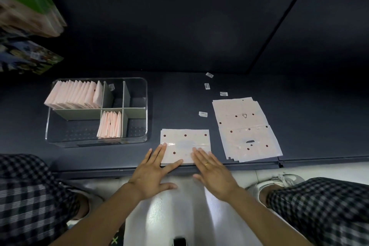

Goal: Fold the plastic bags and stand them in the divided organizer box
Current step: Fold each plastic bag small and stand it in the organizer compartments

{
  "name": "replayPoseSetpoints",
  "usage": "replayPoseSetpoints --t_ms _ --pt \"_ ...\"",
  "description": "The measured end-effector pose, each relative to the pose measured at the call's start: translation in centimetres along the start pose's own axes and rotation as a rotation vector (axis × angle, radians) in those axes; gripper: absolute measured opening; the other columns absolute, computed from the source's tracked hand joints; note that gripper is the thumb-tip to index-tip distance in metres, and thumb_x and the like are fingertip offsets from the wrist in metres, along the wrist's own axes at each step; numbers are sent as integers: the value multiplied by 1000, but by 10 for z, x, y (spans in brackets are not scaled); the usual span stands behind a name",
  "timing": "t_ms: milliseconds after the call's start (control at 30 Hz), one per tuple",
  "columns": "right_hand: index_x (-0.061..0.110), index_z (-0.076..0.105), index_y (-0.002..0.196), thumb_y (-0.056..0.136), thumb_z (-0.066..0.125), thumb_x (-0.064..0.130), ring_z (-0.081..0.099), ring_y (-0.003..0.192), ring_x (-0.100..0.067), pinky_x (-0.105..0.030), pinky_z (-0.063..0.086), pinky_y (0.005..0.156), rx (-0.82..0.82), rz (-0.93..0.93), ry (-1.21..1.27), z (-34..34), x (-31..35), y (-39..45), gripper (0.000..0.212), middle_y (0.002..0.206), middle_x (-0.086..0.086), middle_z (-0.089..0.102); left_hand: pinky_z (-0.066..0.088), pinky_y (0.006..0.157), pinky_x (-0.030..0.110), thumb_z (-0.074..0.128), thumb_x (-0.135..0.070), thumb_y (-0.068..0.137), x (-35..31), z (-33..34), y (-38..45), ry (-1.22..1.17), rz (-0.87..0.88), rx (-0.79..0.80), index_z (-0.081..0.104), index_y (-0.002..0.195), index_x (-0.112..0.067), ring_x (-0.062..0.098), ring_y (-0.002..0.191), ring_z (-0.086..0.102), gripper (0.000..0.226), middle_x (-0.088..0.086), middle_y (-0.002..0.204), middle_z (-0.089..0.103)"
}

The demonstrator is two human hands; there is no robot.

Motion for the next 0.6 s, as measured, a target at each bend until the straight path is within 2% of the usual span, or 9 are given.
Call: replayPoseSetpoints --t_ms 100,200,300,500,567,600 --pt "13 60 126 79 72 37 53 123 -15 -39 45 99 -60 -31 -37 -7 -22 -2 54 135 -2 55 -16 113 35 26 -75 84 7 -7 0 -71 -23 -13 5 142 -57 19 142 -24 64 4 153 -26" --pt "15 72 108 63 86 24 67 103 -16 -35 49 93 -158 -61 -14 -16 -30 7 48 116 -2 68 3 116 28 37 -67 88 11 -17 3 -194 -100 -81 34 140 -48 11 145 4 55 -5 159 1" --pt "16 74 103 54 90 20 70 90 -18 -32 56 82 -198 -120 -50 -19 -30 15 52 103 -3 72 16 113 28 43 -60 90 10 -25 8 -249 -151 -128 44 137 -38 12 141 19 52 -6 156 19" --pt "19 75 98 37 90 11 71 78 -17 -25 58 71 -174 -193 -81 -26 -38 21 64 92 1 73 23 108 29 54 -50 88 8 -24 16 -212 -151 -191 48 133 -33 18 134 30 49 -2 148 31" --pt "19 76 90 43 88 6 70 73 -16 -21 56 66 -172 -126 26 -29 -41 26 50 86 3 73 22 107 26 58 -50 86 9 -24 19 -229 -147 -211 50 130 -33 15 132 31 48 -6 144 34" --pt "17 75 88 56 84 5 69 76 -17 -19 53 68 -158 -65 146 -30 -42 30 36 87 3 73 22 106 25 59 -51 84 10 -24 21 -239 -142 -215 51 129 -33 13 130 33 48 -8 141 36"
Point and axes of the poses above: each hand's wrist, its own y-axis towards the middle knuckle, its own z-axis out of the palm, x = y × z, the point moved 2 cm from there along y, towards the middle knuckle
